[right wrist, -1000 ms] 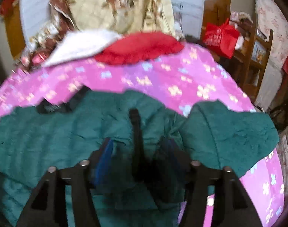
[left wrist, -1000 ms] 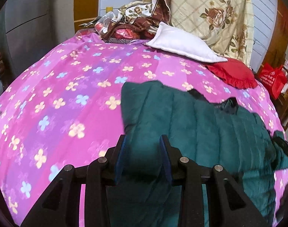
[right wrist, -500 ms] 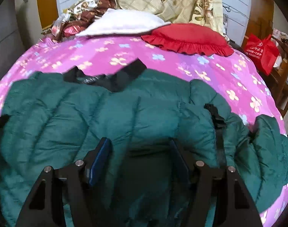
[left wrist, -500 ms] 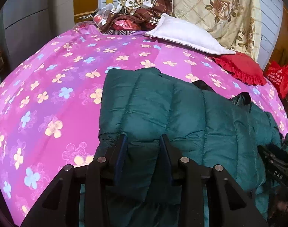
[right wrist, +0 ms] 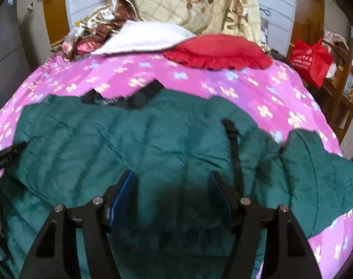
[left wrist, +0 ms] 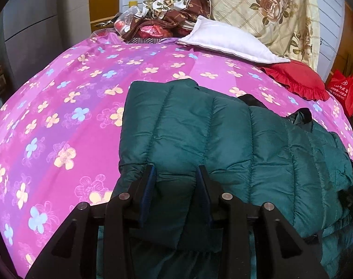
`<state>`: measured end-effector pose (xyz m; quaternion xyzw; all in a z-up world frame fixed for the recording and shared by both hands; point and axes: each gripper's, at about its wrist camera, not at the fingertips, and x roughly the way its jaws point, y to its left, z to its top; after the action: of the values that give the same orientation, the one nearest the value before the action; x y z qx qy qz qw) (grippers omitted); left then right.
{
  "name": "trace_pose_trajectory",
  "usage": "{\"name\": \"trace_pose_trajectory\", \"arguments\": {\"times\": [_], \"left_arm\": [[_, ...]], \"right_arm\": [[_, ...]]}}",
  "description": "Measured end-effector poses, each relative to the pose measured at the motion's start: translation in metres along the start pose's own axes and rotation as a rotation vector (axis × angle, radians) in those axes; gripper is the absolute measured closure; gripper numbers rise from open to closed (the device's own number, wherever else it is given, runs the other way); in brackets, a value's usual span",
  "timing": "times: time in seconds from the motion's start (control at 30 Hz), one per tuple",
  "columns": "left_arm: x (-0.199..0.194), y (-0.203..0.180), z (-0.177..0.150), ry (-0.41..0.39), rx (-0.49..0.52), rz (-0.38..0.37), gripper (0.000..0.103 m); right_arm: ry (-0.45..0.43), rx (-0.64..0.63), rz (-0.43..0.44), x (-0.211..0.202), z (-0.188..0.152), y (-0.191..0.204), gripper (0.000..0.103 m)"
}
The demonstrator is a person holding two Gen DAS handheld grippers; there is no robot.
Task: Fold large clothes
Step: 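Fold the held side over the jacket body toward the center, release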
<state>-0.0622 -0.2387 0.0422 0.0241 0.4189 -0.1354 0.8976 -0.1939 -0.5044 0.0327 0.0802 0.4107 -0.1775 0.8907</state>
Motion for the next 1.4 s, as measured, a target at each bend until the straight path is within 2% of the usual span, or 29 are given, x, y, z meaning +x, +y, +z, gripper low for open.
{"name": "trace_pose_trajectory", "arguments": {"times": [0.1, 0.23, 0.33, 0.47, 0.77, 1.4], "left_arm": [[0.000, -0.001, -0.001, -0.007, 0.007, 0.005, 0.085], [-0.007, -0.001, -0.001, -0.007, 0.013, 0.012, 0.084], [-0.019, 0.001, -0.003, -0.009, 0.015, 0.005, 0.084], [-0.037, 0.001, -0.006, -0.004, 0.012, -0.018, 0.084], [-0.085, -0.009, -0.016, -0.046, 0.027, -0.059, 0.084], [-0.148, -0.042, -0.039, -0.093, 0.077, -0.094, 0.084]], "right_arm": [[0.020, 0.033, 0.018, 0.017, -0.009, -0.008, 0.033], [0.020, 0.007, -0.020, 0.013, -0.008, -0.001, 0.033], [-0.001, 0.024, -0.005, -0.004, -0.009, -0.001, 0.033], [-0.017, 0.054, 0.017, -0.024, -0.014, -0.005, 0.027], [-0.034, 0.062, 0.018, -0.061, -0.027, -0.001, 0.021], [-0.063, 0.063, 0.009, -0.116, -0.051, -0.007, 0.017]]}}
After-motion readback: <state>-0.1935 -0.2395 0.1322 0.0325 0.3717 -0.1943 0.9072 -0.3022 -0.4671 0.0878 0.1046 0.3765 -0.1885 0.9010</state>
